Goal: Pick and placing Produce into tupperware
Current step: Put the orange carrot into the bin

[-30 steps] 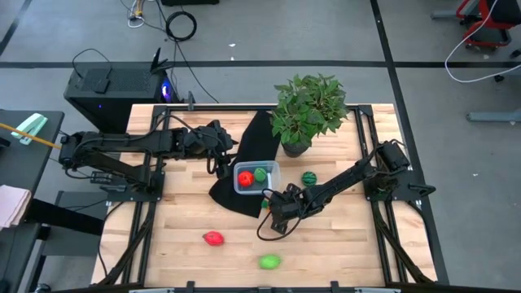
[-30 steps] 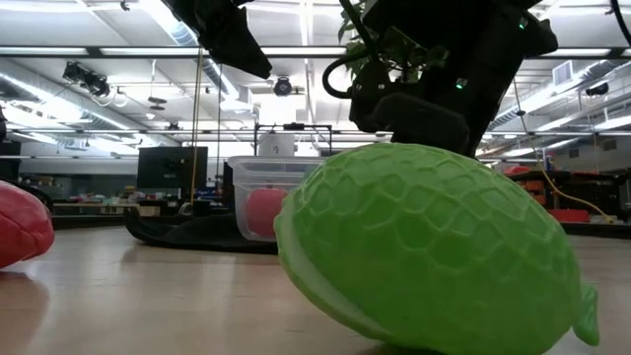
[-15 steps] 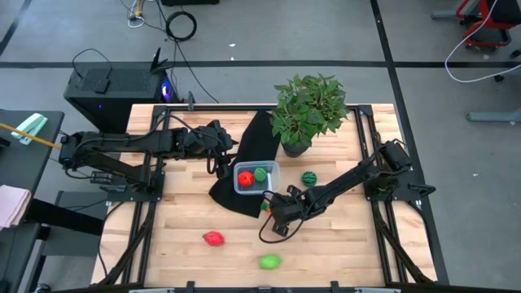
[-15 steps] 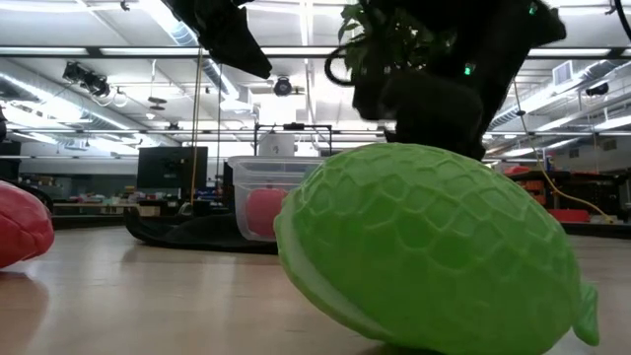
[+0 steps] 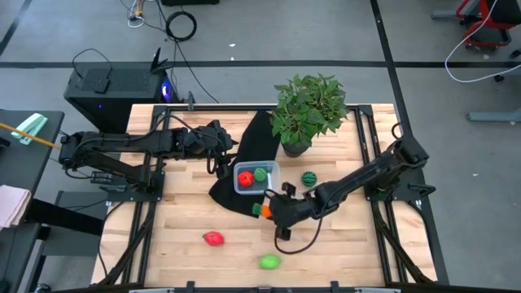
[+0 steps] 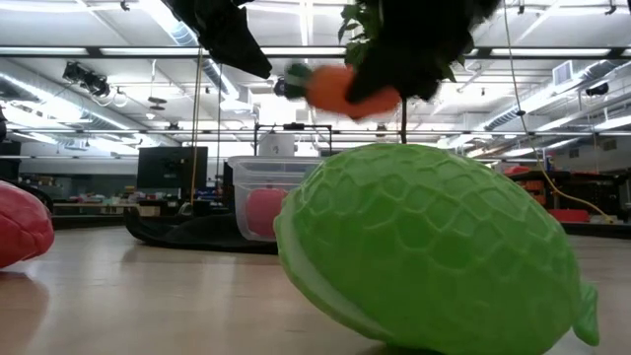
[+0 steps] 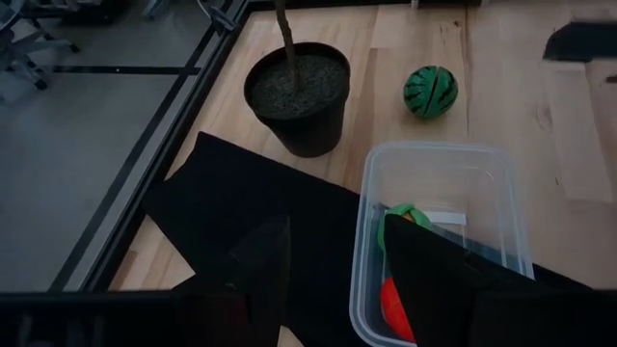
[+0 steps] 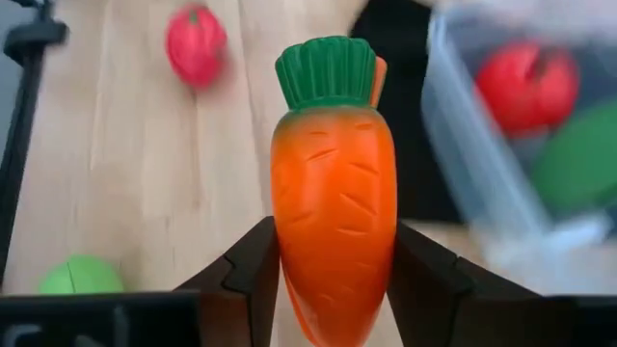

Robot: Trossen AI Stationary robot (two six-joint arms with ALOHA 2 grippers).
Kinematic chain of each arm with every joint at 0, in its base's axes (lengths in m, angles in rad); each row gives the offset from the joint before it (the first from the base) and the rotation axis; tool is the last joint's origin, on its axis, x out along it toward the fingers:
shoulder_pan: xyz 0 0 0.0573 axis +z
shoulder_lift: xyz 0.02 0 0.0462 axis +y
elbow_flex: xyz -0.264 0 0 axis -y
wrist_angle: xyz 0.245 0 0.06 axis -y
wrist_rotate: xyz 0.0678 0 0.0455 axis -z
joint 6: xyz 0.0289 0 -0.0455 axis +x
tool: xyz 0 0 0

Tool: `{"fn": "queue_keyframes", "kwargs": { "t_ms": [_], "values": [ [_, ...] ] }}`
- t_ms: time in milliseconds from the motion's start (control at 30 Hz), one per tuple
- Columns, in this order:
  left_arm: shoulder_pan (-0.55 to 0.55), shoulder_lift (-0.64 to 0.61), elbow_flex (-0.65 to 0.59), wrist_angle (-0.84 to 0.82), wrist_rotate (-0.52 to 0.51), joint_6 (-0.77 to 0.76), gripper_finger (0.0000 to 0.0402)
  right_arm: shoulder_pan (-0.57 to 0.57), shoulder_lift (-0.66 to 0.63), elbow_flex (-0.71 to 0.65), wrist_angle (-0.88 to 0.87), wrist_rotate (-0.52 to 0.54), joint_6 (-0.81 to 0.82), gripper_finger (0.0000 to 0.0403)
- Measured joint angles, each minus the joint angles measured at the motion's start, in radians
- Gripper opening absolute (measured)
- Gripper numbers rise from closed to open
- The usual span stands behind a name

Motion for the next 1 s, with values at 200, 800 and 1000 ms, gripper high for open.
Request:
{"fn": "queue_keyframes", "kwargs": {
  "t_ms": [200,800,1000],
  "values": [
    [0.0,0.0,0.0,0.0,0.0,-0.001,0.0176,-0.071,-0.006,0.072,-0.004,0.029,-0.185,0.016],
    [0.0,0.0,0.0,-0.013,0.0,0.001,0.0181,-0.267,0.016,0.08,-0.13,-0.077,-0.363,0.0164],
    [0.0,0.0,0.0,-0.016,0.0,0.001,0.0177,-0.287,0.019,0.081,-0.138,-0.077,-0.362,0.0165]
  ]
}}
